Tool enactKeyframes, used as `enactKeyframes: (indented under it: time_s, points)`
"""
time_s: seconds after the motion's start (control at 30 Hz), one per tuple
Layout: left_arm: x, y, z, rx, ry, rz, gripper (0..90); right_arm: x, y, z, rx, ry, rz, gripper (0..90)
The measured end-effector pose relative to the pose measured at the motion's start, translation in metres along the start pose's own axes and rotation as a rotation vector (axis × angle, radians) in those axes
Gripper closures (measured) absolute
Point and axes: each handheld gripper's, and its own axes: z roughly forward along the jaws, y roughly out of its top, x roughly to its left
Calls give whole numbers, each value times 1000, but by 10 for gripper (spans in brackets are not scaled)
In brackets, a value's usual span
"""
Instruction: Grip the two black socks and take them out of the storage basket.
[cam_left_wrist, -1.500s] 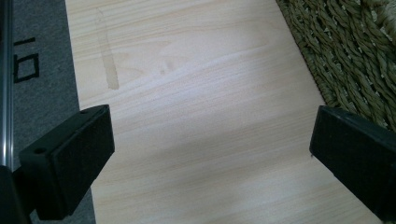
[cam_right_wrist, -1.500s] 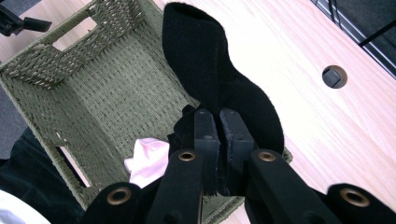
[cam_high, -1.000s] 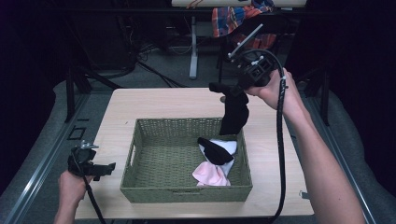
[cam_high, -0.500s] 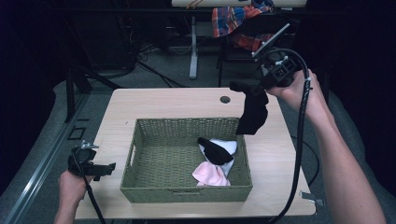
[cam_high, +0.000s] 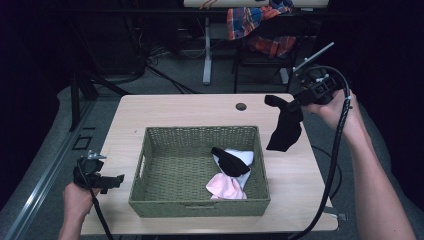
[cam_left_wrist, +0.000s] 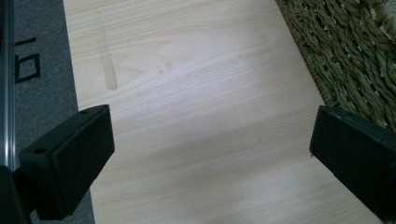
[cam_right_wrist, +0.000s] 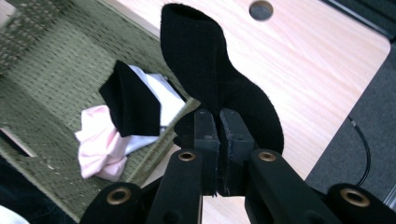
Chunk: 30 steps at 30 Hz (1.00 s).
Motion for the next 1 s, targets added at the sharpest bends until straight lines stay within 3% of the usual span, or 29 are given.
enactKeyframes:
  time_s: [0.13,0.33,0.43,0.57,1.0]
  points:
    - [0,0,0,-1,1,0,2,-9,-10,16,6,10,34,868]
    - [0,0,0,-1,1,-1,2,-17,-19,39,54,-11,53,867]
    - [0,0,0,1,0,3,2,-18,-24,49,83,-60,58,867]
    - [-1,0,1,-3,3,0,2,-20,-31,66,117,-80,62,867]
    - [-1,0,1,-1,2,2,2,-27,-52,115,165,-71,96,865]
